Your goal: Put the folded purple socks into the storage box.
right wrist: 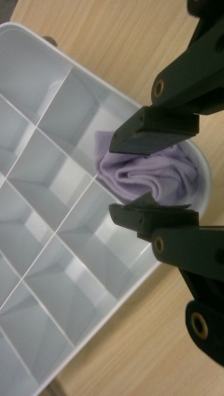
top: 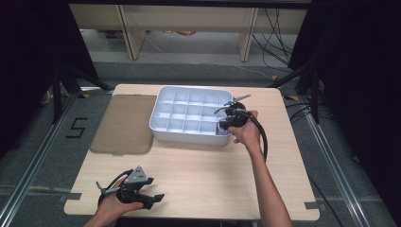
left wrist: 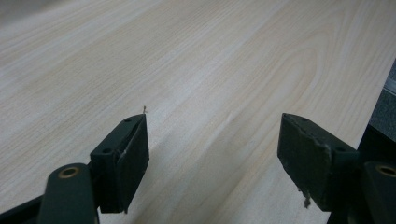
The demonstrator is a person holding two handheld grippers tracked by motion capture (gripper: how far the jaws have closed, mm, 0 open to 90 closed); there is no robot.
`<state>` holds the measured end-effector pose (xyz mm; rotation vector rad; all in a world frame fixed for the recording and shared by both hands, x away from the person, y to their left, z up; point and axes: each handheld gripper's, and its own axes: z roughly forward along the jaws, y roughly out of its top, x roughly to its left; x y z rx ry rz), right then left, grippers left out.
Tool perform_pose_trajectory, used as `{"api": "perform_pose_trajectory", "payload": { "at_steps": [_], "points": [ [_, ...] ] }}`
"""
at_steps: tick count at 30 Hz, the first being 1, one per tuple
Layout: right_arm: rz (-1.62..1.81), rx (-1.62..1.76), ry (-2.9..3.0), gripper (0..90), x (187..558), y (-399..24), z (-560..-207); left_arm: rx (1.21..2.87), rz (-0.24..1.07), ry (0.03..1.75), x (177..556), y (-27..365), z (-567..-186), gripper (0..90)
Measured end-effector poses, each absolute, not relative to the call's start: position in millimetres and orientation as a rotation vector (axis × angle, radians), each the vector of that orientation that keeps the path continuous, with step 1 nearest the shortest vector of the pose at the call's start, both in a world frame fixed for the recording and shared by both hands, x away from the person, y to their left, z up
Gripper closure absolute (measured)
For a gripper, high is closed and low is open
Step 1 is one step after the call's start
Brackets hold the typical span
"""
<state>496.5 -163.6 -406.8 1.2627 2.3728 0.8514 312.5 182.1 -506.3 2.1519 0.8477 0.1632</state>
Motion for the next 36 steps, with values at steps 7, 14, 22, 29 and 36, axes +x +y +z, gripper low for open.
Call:
{"api": "perform_pose_trajectory", "payload": {
  "at_steps": [7, 14, 22, 29, 36],
  "points": [
    [0.896, 1.249, 2.379, 54.3, 480, -158, -403, 2.177, 0.18, 0.818, 314, 184, -505, 24.5],
    [0.969, 1.203, 2.367, 47.6, 463, -156, -398, 2.18, 0.183, 0.817, 314, 185, -505, 24.5],
    [1.043, 1.2, 2.357, 44.2, 446, -150, -400, 2.153, 0.179, 0.839, 313, 184, -505, 24.4],
    [1.1, 1.186, 2.346, 39.8, 432, -145, -405, 2.175, 0.185, 0.818, 314, 184, -505, 24.4],
    [1.158, 1.156, 2.331, 39.4, 423, -144, -408, 2.176, 0.186, 0.817, 314, 184, -505, 24.4]
  ]
}}
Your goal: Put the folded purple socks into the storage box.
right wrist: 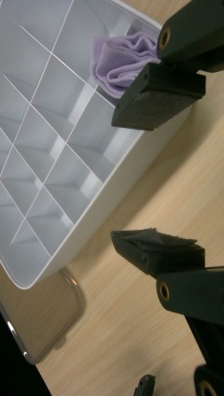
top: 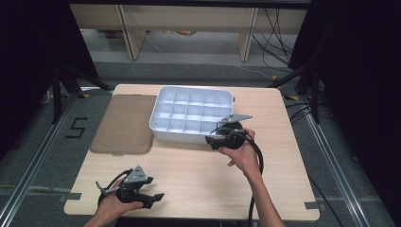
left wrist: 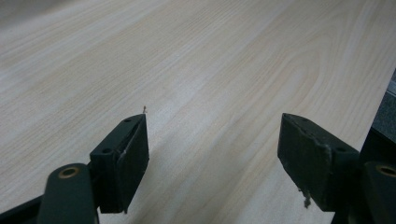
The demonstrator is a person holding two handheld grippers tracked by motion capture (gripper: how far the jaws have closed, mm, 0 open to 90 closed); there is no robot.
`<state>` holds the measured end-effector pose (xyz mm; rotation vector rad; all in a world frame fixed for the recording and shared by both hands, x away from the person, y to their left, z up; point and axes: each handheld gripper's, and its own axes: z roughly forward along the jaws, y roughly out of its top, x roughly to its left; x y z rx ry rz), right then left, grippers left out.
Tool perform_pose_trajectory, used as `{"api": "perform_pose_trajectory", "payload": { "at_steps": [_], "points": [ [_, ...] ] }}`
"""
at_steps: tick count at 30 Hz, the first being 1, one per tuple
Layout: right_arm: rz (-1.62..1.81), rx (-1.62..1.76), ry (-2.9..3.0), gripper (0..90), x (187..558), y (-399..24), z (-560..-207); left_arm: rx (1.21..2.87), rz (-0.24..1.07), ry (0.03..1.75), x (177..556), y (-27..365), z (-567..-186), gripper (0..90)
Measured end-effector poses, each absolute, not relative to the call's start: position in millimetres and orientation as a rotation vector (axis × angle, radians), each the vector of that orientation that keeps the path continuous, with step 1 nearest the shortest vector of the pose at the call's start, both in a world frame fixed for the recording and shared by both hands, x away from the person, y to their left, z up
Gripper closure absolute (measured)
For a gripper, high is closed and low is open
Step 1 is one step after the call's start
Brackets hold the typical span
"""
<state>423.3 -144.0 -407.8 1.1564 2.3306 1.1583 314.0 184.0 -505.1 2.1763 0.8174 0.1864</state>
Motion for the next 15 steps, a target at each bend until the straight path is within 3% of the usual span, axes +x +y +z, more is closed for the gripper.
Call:
{"api": "perform_pose_trajectory", "payload": {
  "at_steps": [15],
  "points": [
    [1.187, 1.151, 2.331, 34.6, 404, -136, -415, 2.16, 0.181, 0.83, 313, 184, -505, 24.2]
  ]
}}
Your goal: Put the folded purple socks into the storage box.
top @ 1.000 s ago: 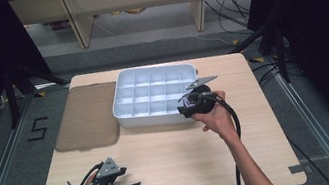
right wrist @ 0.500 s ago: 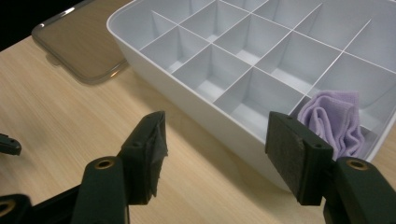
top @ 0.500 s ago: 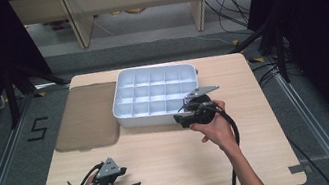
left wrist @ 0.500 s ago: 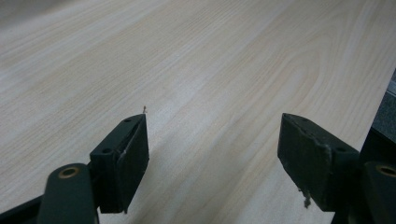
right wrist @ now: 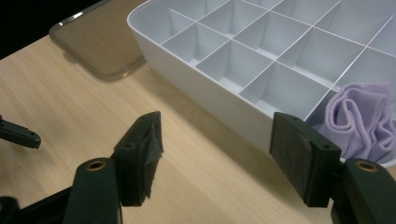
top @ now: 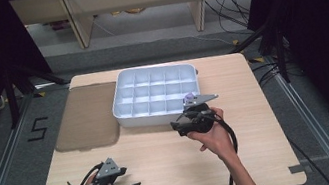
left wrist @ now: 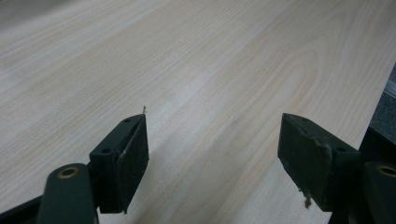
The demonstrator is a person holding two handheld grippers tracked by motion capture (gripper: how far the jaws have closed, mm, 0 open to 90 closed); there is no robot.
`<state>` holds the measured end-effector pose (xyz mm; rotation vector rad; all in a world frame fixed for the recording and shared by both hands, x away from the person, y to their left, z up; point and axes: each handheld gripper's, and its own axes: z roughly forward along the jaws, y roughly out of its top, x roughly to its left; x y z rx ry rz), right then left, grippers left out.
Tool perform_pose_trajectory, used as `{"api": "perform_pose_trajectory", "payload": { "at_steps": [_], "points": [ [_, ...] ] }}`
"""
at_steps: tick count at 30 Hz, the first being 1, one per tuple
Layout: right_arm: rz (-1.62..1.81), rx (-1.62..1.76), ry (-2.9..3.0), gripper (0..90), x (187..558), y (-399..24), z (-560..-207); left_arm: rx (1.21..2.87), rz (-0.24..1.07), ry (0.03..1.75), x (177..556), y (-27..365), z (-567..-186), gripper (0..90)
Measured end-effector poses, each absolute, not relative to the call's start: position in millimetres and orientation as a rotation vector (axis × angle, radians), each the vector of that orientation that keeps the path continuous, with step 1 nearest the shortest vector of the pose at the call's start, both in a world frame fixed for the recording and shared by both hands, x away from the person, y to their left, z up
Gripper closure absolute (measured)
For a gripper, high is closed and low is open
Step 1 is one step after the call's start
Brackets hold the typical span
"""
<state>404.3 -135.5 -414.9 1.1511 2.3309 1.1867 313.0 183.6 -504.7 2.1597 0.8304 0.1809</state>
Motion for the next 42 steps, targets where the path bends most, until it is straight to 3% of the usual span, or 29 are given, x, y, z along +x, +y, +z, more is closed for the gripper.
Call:
{"api": "perform_pose_trajectory", "payload": {
  "at_steps": [42],
  "points": [
    [1.221, 1.178, 2.374, 21.8, 366, -135, -444, 2.152, 0.195, 0.83, 314, 185, -504, 23.5]
  ]
}}
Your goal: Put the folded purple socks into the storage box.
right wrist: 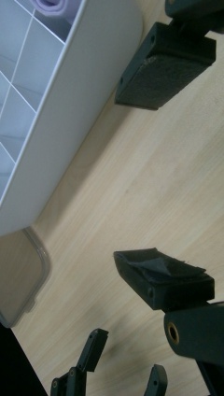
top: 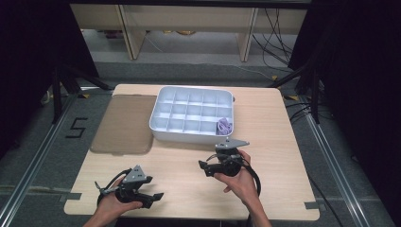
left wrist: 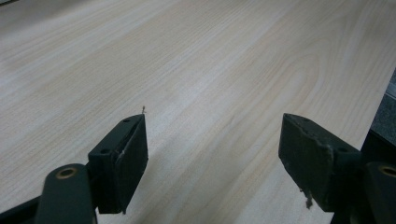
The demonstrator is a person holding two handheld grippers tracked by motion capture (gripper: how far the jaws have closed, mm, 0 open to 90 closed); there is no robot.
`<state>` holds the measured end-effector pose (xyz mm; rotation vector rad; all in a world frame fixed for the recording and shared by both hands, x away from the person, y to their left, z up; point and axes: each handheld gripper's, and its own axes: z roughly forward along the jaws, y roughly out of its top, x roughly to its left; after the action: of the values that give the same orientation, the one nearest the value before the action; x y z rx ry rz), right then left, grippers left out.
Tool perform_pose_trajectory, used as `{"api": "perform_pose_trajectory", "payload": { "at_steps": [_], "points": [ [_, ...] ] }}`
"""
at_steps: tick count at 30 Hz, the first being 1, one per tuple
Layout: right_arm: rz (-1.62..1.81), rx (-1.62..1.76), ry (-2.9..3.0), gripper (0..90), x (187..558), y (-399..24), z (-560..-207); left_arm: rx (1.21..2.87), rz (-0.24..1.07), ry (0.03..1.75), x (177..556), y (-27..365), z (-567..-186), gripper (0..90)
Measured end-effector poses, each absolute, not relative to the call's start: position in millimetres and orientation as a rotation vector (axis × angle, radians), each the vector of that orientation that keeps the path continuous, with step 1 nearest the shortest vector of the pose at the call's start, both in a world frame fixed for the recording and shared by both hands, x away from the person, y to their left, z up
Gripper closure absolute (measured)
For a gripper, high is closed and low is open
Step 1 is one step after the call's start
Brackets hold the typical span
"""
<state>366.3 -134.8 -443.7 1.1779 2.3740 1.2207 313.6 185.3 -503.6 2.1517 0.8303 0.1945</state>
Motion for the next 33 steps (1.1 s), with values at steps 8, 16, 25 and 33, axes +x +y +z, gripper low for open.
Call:
{"api": "perform_pose_trajectory", "payload": {
  "at_steps": [8, 16, 25, 33],
  "points": [
    [1.213, 1.167, 2.359, 20.4, 361, -137, -450, 2.15, 0.196, 0.83, 313, 185, -504, 23.1],
    [1.207, 1.182, 2.371, 19.8, 351, -139, -457, 2.17, 0.196, 0.809, 314, 186, -503, 22.9],
    [1.237, 1.171, 2.372, 18.9, 341, -142, -467, 2.144, 0.191, 0.833, 312, 183, -504, 22.7],
    [1.249, 1.171, 2.4, 18.3, 332, -143, -474, 2.147, 0.189, 0.838, 312, 183, -505, 22.7]
  ]
}}
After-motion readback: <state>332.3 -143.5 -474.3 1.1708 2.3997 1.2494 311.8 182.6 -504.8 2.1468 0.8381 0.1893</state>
